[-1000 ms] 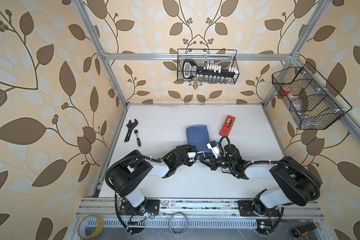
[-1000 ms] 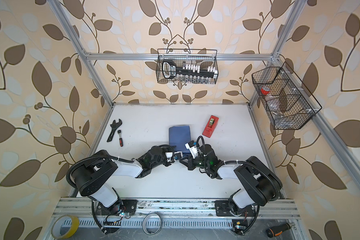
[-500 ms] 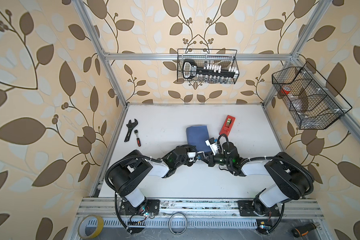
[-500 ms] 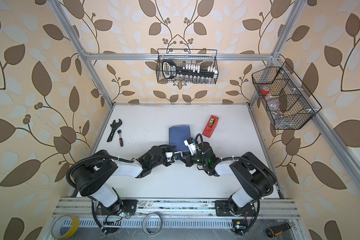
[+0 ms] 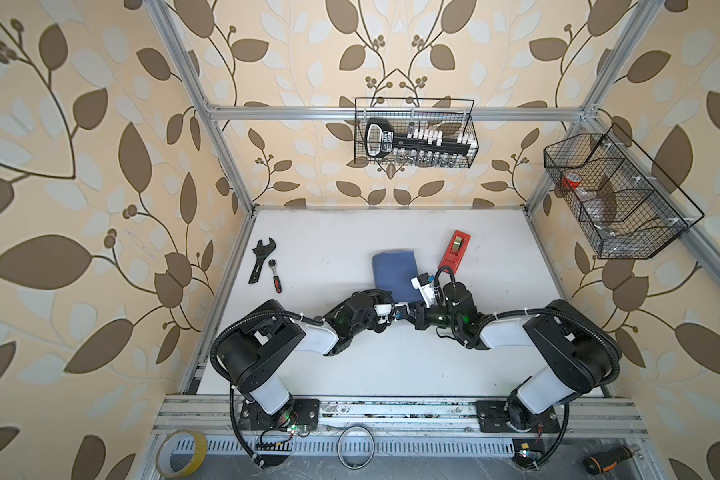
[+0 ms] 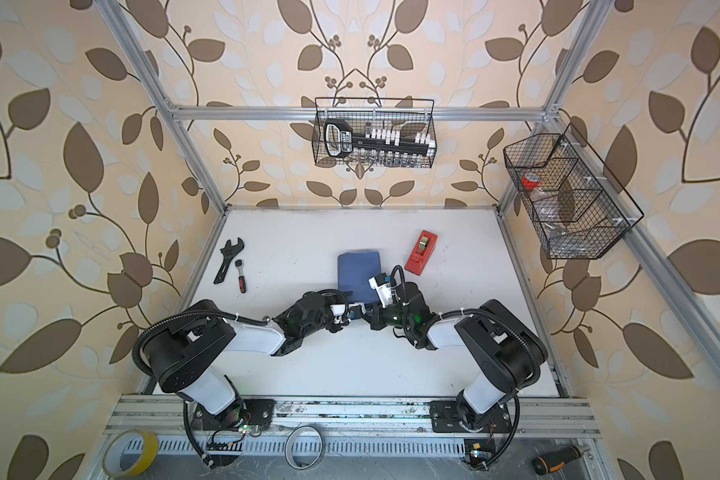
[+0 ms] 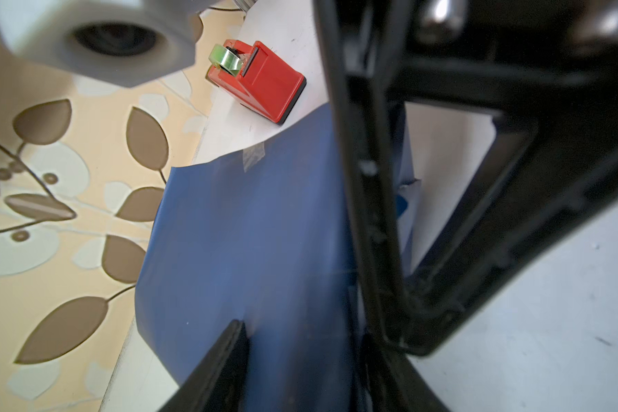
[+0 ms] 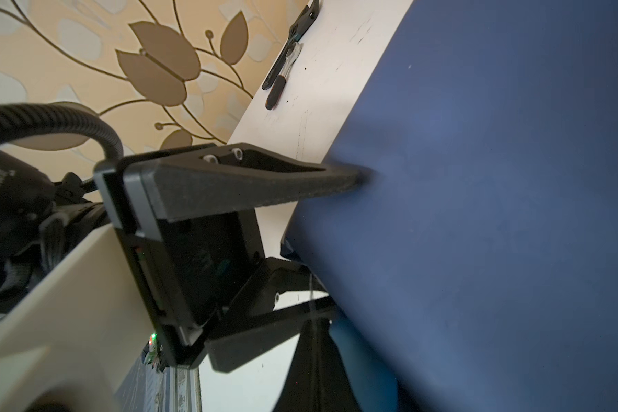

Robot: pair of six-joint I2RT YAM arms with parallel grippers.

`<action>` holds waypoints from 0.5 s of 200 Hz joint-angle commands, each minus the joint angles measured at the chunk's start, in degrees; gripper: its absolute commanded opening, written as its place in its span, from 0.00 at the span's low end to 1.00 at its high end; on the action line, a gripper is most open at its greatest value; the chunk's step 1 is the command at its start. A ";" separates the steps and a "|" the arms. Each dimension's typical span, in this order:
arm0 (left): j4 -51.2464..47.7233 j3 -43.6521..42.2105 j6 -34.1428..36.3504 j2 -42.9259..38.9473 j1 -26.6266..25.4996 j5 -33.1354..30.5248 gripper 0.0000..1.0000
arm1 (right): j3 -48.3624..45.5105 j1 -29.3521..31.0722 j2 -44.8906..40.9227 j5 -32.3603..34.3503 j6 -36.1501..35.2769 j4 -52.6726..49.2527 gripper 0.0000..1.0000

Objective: Wrap the gift box in paper

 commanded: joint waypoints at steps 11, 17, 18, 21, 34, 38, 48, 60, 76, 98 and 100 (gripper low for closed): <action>-6.33 -0.24 1.44 1.41 0.08 -0.91 0.54 | 1.81 -0.45 0.98 1.27 0.67 0.09 0.00; -6.30 -0.24 1.43 1.48 0.05 -0.84 0.54 | 1.96 -0.48 1.03 1.44 0.68 -0.29 0.00; -6.32 -0.21 1.43 1.44 0.07 -0.84 0.54 | 1.98 -0.47 1.05 1.42 0.67 -0.36 0.00; -6.34 -0.23 1.43 1.39 0.07 -0.89 0.54 | 2.00 -0.54 1.06 1.45 0.66 -0.54 0.00; -6.30 -0.21 1.40 1.40 0.07 -0.90 0.54 | 2.15 -0.63 1.29 1.71 1.15 -0.51 0.00; -6.29 -0.10 1.42 1.39 0.07 -0.86 0.54 | 2.15 -0.63 1.33 1.79 1.22 -0.56 0.00; -6.34 -0.13 1.42 1.41 0.08 -0.83 0.54 | 2.30 -0.69 1.40 1.96 1.20 -1.03 0.00; -6.41 -0.11 1.38 1.41 0.09 -0.86 0.54 | 2.52 -0.64 1.51 2.10 1.19 -1.73 0.00; -6.34 -0.12 1.43 1.45 0.08 -0.84 0.54 | 2.60 -0.72 1.61 2.16 1.33 -1.91 0.00; -6.32 -0.14 1.40 1.38 0.05 -0.90 0.54 | 2.61 -0.71 1.69 2.14 1.54 -2.46 0.00; -6.32 -0.16 1.40 1.40 0.08 -0.88 0.54 | 2.61 -0.72 1.64 2.13 1.54 -2.53 0.00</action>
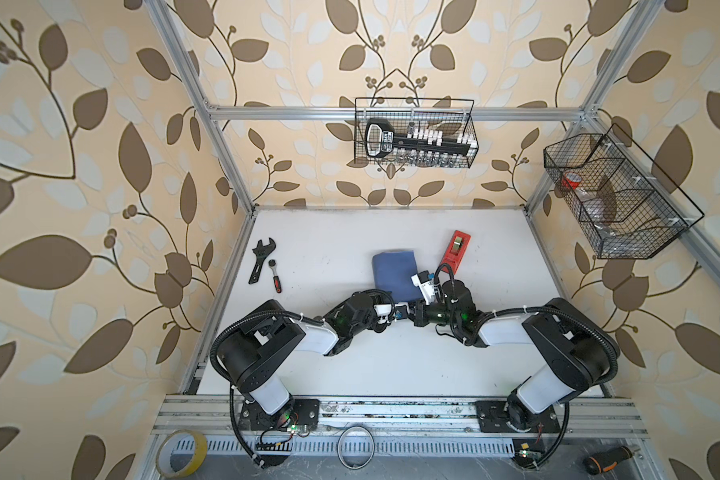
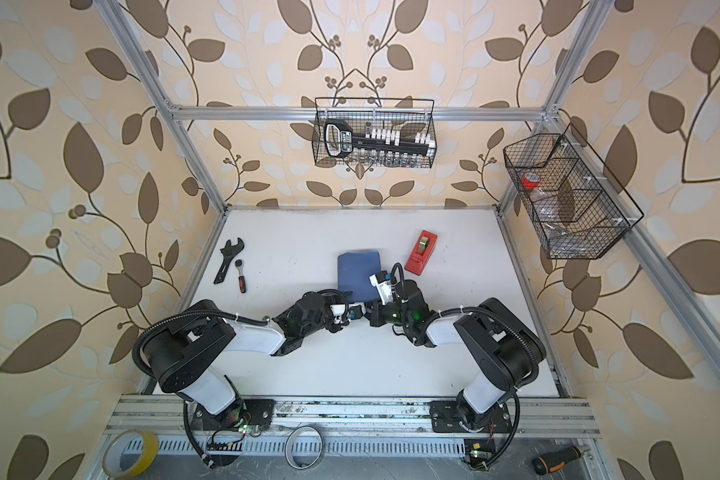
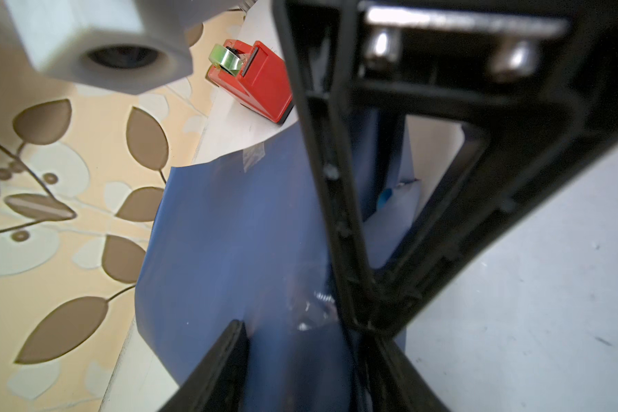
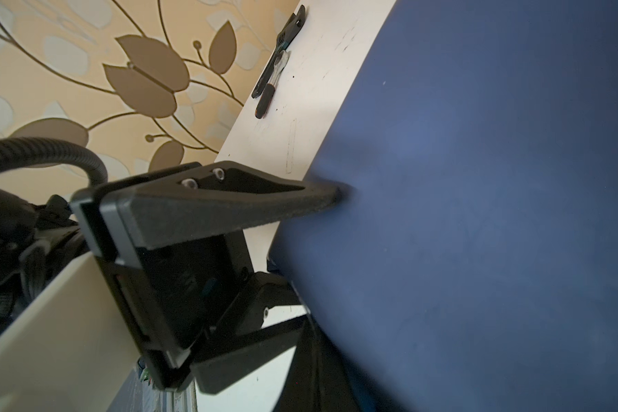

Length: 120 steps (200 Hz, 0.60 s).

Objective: Wrap the gift box in paper

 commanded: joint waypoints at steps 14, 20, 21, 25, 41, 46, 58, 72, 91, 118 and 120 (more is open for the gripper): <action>-6.31 -0.15 1.37 1.42 0.05 -0.84 0.54 | 1.10 -0.20 0.79 1.15 0.53 -1.61 0.00; -6.34 -0.15 1.41 1.45 0.09 -0.83 0.54 | 1.10 -0.34 0.79 1.48 0.62 -1.94 0.00; -6.33 -0.17 1.42 1.34 0.09 -0.79 0.54 | 1.12 -0.31 0.79 1.48 0.66 -1.98 0.00; -6.32 -0.13 1.40 1.42 0.09 -0.77 0.54 | 1.20 -0.29 0.79 1.54 0.71 -2.20 0.00; -6.32 -0.10 1.30 1.43 0.05 -0.77 0.54 | 1.36 -0.36 0.79 1.89 1.42 -2.45 0.00; -6.28 -0.11 1.33 1.35 0.09 -0.78 0.54 | 1.45 -0.36 0.78 1.98 1.54 -2.45 0.00; -6.25 -0.23 1.34 1.33 0.09 -0.75 0.54 | 1.67 -0.23 0.84 2.40 1.89 -2.98 0.00; -6.25 -0.25 1.34 1.39 0.05 -0.83 0.54 | 2.04 -0.27 0.88 2.61 2.19 -3.49 0.00; -6.22 -0.26 1.33 1.37 0.09 -0.77 0.54 | 2.60 -0.37 1.22 3.23 2.55 -4.37 0.00; -6.26 -0.10 1.33 1.41 0.01 -0.73 0.54 | 3.09 -0.37 1.47 3.57 3.59 -4.58 0.00; -6.24 -0.10 1.34 1.45 0.07 -0.75 0.54 | 3.11 -0.37 1.49 3.58 3.67 -4.56 0.00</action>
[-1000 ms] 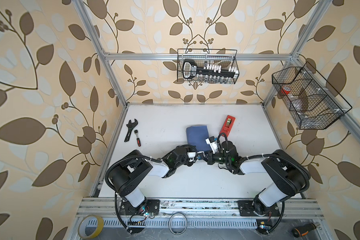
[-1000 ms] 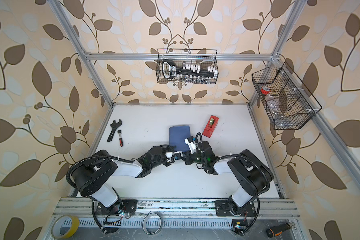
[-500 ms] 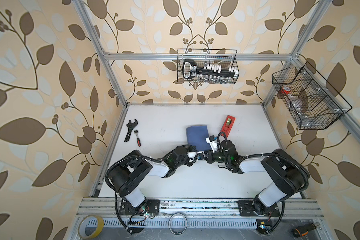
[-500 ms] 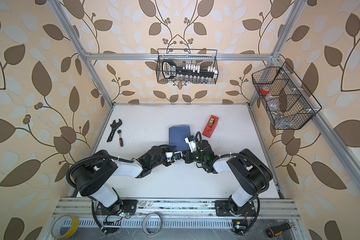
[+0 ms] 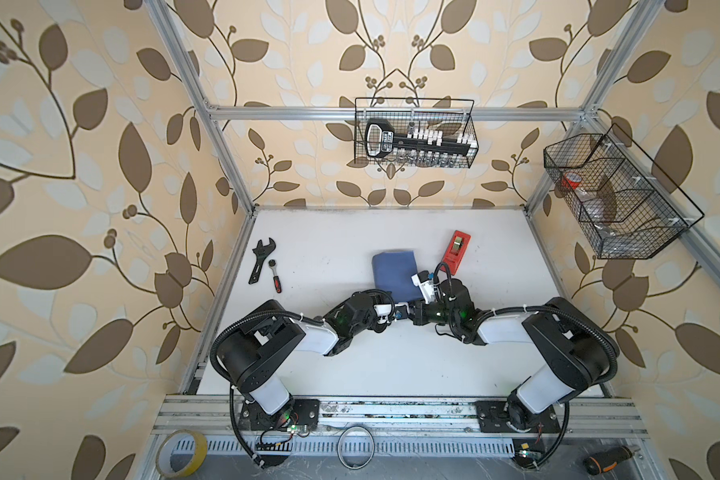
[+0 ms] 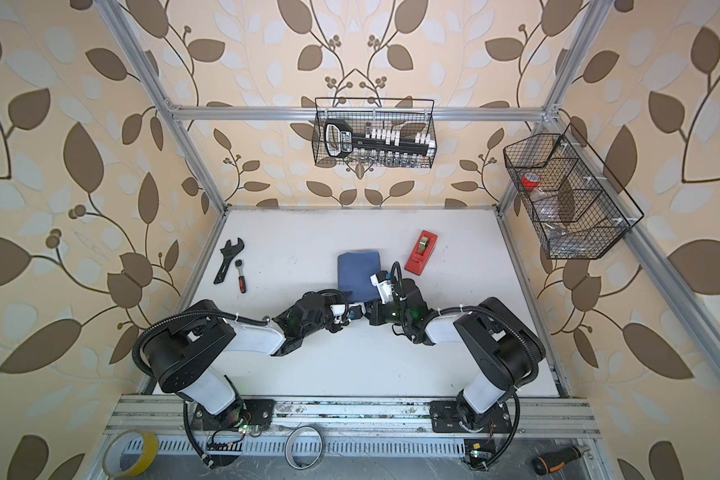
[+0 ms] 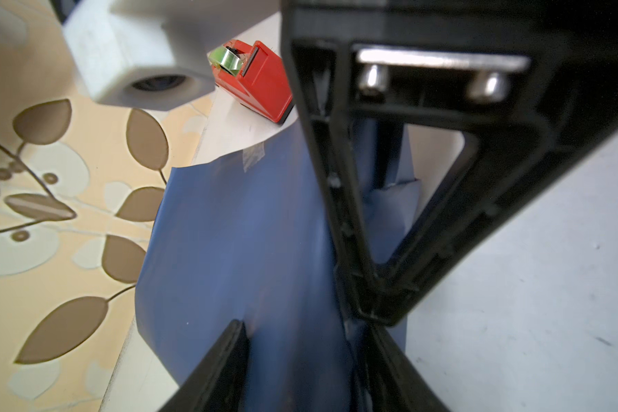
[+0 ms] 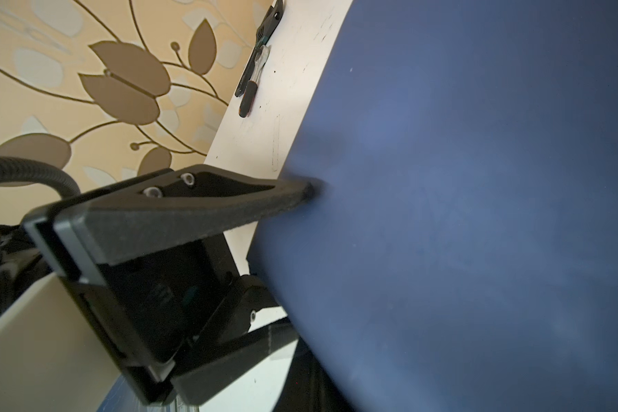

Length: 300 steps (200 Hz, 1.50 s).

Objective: Wrap the gift box in paper

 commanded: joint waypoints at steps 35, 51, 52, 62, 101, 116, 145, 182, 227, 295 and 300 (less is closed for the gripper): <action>-6.17 -0.02 1.37 1.49 0.09 -0.68 0.54 | 2.06 -0.03 1.50 2.34 2.33 -0.24 0.01; -6.21 -0.17 1.38 1.41 0.07 -0.72 0.54 | 1.94 -0.03 1.30 2.51 2.83 -0.23 0.04; -6.21 -0.14 1.40 1.41 0.08 -0.78 0.54 | 1.92 -0.04 1.31 2.56 2.84 -0.23 0.04; -6.21 -0.05 1.38 1.54 0.09 -0.61 0.54 | 1.96 -0.03 1.14 2.56 3.16 -0.15 0.05; -6.26 -0.06 1.38 1.43 0.09 -0.50 0.54 | 2.06 0.00 0.46 2.98 3.56 -0.49 0.11; -6.25 -0.04 1.42 1.40 0.04 -0.49 0.54 | 1.98 -0.01 0.18 3.08 3.64 -0.58 0.14; -6.18 -0.15 1.42 1.43 0.04 -0.50 0.54 | 1.88 0.03 -0.09 3.64 4.04 -0.84 0.17; -6.21 -0.04 1.43 1.51 0.07 -0.54 0.54 | 1.91 -0.02 -0.34 4.46 4.79 -1.46 0.21; -6.18 -0.03 1.40 1.52 0.07 -0.56 0.54 | 2.23 -0.09 -0.69 5.20 5.99 -2.63 0.27; -6.28 -0.13 1.34 1.37 0.00 -0.56 0.53 | 2.07 -0.28 -1.60 5.86 6.73 -4.02 0.35; -6.26 -0.15 1.33 1.32 0.09 -0.52 0.53 | 2.05 -0.31 -1.65 5.89 6.79 -4.10 0.36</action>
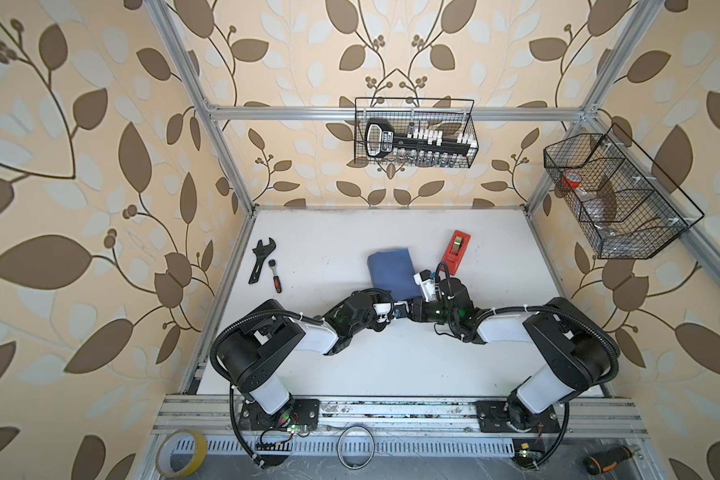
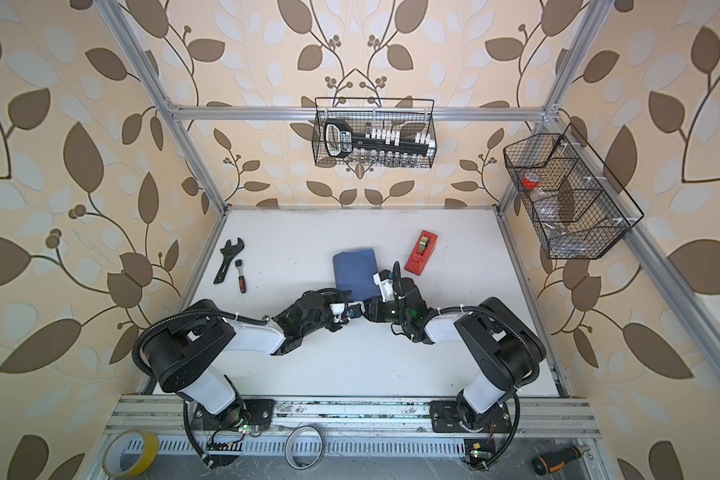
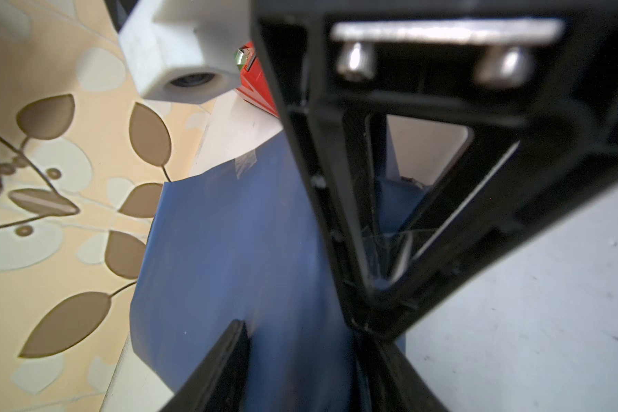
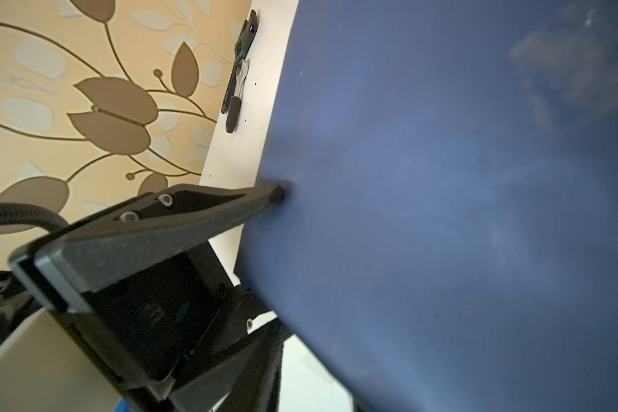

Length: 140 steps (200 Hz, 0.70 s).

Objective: Wrap the gift box in paper

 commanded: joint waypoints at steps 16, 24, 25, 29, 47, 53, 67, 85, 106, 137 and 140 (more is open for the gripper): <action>-6.27 -0.28 1.36 1.32 0.06 -0.37 0.53 | 1.28 -0.37 -1.36 3.07 0.84 -1.85 0.38; -6.22 -0.21 1.34 1.34 0.05 -0.36 0.53 | 1.31 -0.43 -1.39 3.04 1.02 -1.83 0.39; -6.21 -0.21 1.35 1.33 0.06 -0.35 0.53 | 1.33 -0.44 -1.42 3.04 1.00 -1.86 0.39; -6.25 -0.26 1.36 1.35 0.07 -0.35 0.53 | 1.36 -0.44 -1.37 3.03 1.14 -1.88 0.39; -6.22 -0.27 1.34 1.26 0.06 -0.38 0.53 | 1.32 -0.43 -1.47 2.94 1.43 -2.45 0.40; -6.23 -0.21 1.38 1.30 0.06 -0.35 0.53 | 1.33 -0.43 -1.58 2.94 1.38 -2.72 0.40; -6.25 -0.24 1.36 1.32 0.06 -0.34 0.53 | 1.02 -0.42 -2.15 3.03 1.41 -3.32 0.41; -6.20 -0.14 1.28 1.36 0.02 -0.39 0.53 | 0.53 -0.43 -3.31 3.15 1.34 -4.18 0.43; -6.19 -0.21 1.17 1.19 0.07 -0.42 0.53 | 0.01 -0.61 -4.95 3.36 0.76 -5.85 0.45; -5.86 -0.12 1.10 1.44 0.06 -0.68 0.53 | -1.61 -1.40 -7.80 3.50 -0.37 -7.99 0.46; -5.92 -0.12 1.10 1.48 0.06 -0.62 0.53 | -1.89 -1.52 -8.05 3.43 -0.43 -8.15 0.46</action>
